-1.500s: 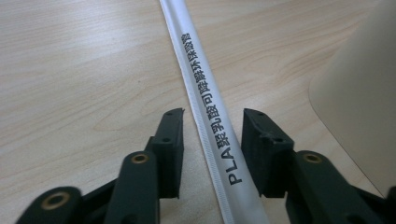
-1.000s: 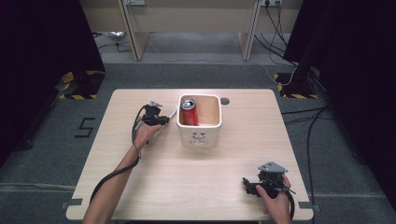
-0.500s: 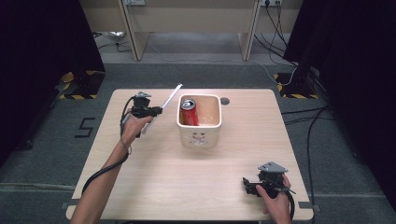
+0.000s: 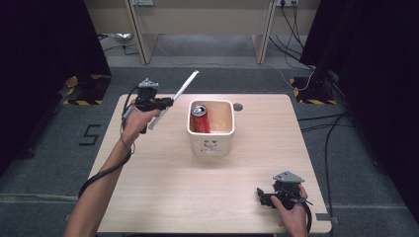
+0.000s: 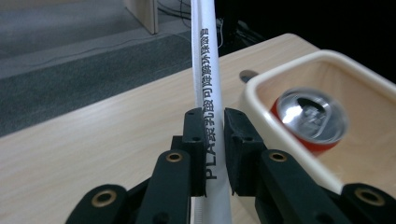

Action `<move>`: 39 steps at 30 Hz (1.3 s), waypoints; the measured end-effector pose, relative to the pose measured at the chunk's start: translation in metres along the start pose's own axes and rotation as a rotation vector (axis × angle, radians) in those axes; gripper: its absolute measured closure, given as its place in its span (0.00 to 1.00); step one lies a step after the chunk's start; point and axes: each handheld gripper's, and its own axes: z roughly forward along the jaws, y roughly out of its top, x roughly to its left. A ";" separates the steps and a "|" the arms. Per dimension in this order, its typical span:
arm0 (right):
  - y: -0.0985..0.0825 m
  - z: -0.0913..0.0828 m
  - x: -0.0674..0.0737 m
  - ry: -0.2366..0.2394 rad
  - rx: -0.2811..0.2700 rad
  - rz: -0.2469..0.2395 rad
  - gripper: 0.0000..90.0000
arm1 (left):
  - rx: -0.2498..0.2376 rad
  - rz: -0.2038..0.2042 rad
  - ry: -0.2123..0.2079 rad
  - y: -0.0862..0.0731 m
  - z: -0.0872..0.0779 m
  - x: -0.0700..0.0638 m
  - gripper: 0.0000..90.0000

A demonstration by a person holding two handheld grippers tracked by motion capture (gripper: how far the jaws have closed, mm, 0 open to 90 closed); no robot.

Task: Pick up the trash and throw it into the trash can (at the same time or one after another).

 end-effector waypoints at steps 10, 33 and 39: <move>0.000 0.000 0.000 0.001 0.000 0.001 0.00 | -0.017 0.077 -0.092 0.031 0.010 -0.050 0.88; 0.000 0.000 0.000 0.000 0.000 -0.004 0.00 | 0.000 0.102 -0.165 0.036 0.043 -0.090 0.88; 0.000 0.000 0.000 0.003 0.001 -0.006 0.00 | 0.005 0.103 -0.173 0.033 0.051 -0.095 0.87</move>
